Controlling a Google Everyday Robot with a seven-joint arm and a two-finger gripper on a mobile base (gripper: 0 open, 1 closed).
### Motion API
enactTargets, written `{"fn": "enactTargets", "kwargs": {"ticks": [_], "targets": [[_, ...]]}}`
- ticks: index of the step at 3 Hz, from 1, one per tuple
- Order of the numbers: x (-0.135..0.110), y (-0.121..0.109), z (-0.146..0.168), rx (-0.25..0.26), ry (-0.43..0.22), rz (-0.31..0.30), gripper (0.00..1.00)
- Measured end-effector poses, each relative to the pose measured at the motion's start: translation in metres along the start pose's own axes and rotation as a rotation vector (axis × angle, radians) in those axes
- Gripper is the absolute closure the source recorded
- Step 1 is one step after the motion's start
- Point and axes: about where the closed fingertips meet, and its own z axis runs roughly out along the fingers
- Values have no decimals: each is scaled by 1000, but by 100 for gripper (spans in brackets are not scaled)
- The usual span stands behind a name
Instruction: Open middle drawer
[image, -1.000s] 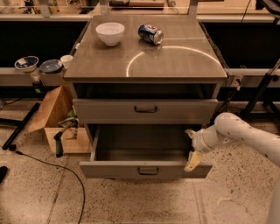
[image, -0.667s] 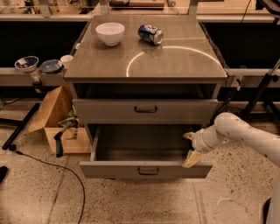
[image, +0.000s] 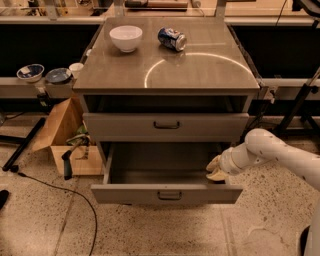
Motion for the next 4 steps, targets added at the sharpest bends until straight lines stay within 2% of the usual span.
{"fn": "enactTargets", "kwargs": {"ticks": [1,2,3,4], "targets": [[3,-2,7,3,-6,4,88],[15,-4,32,-14,-19,20,100],[26,-2,51,-38,-26,37,100],[31,14,50,-70,-32,44,100]]}}
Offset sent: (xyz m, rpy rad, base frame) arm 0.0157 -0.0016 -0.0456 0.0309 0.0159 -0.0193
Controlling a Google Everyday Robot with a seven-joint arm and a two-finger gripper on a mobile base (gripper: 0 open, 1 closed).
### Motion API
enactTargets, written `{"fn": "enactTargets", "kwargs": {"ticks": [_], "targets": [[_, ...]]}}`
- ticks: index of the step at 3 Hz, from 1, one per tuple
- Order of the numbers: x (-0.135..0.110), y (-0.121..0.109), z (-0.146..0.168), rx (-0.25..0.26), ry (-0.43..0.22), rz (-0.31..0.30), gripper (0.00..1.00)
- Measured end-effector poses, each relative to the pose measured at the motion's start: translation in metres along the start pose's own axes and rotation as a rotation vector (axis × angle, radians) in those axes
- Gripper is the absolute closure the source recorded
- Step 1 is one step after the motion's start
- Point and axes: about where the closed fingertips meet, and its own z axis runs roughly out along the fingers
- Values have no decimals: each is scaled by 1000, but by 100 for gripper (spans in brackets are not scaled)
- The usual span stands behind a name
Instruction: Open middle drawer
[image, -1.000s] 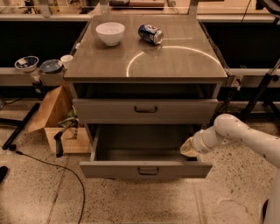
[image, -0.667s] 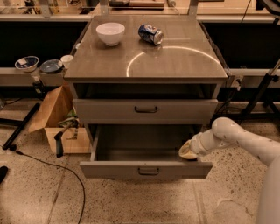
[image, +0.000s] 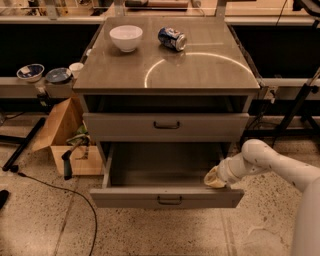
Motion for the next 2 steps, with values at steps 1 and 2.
{"fn": "enactTargets", "kwargs": {"ticks": [1,2], "targets": [[4,18,-2,-25,1,7,100],[10,45,-10,-53,7,19,100]]}}
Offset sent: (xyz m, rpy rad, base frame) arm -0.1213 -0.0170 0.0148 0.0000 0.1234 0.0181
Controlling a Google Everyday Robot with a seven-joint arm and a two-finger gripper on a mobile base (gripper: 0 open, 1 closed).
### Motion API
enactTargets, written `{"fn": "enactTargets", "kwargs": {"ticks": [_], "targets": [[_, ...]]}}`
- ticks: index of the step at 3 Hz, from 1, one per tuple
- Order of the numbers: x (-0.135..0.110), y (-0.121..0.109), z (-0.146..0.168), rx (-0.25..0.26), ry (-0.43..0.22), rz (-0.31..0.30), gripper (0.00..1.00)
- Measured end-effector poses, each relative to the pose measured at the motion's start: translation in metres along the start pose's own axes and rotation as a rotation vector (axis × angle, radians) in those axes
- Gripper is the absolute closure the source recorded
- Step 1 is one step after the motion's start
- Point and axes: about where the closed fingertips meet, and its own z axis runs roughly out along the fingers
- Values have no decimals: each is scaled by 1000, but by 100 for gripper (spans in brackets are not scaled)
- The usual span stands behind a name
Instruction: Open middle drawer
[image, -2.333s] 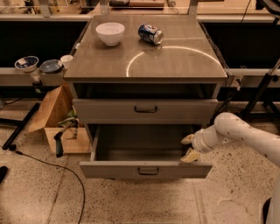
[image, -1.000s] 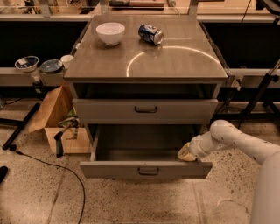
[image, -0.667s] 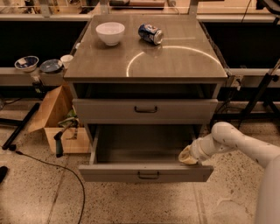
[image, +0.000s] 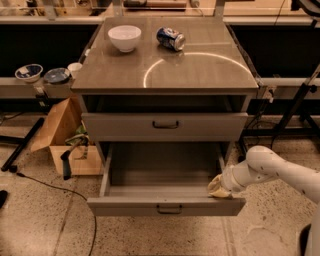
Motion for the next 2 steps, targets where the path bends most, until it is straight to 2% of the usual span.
{"fn": "enactTargets", "kwargs": {"ticks": [1,2], "targets": [[3,16,-10,-13,3,4,100],[3,16,-10,-13,3,4,100]]}}
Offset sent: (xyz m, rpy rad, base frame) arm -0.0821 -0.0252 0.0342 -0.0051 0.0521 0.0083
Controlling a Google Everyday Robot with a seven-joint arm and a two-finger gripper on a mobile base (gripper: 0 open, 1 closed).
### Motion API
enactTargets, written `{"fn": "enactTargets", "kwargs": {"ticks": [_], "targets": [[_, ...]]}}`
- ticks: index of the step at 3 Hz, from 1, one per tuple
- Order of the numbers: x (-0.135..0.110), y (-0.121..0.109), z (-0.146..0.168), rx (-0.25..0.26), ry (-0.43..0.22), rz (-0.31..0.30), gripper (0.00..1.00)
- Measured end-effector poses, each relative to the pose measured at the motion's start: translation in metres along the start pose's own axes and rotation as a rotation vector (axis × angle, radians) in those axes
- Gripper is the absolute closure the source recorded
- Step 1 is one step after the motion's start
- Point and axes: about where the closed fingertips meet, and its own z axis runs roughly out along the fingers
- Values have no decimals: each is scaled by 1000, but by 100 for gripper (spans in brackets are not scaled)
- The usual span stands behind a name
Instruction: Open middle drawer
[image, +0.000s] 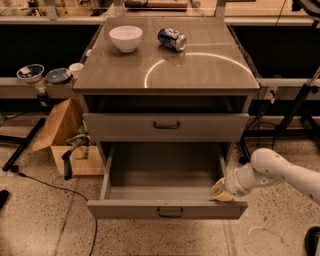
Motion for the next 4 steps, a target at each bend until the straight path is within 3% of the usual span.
{"fn": "enactTargets", "kwargs": {"ticks": [1,4], "targets": [[0,0,0,0,0,0,81],[0,0,0,0,0,0,12]]}}
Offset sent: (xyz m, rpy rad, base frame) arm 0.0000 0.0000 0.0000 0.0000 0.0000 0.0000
